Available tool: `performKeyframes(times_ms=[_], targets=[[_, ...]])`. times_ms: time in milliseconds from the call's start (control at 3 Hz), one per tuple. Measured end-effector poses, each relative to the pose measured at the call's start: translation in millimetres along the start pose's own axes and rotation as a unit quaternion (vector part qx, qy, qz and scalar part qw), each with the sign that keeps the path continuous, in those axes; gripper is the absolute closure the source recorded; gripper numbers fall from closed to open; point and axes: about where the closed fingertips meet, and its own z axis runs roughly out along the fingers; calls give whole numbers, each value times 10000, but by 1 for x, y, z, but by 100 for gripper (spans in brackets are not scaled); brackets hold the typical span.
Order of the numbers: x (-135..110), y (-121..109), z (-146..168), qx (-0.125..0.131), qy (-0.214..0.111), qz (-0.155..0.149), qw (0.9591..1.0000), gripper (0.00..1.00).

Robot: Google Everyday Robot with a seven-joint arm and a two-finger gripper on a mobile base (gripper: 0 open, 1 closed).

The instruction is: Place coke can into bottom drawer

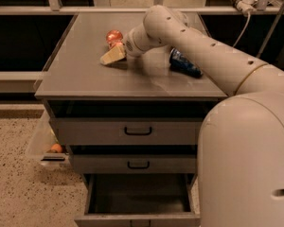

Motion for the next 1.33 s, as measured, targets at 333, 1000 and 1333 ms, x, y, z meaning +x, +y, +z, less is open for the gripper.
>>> performKeyframes(times_ms=[333,1000,1333], targets=[[0,0,0,0,0,0,10000,41],[0,0,0,-1,1,0,10000,87],[0,0,0,-1,1,0,10000,100]])
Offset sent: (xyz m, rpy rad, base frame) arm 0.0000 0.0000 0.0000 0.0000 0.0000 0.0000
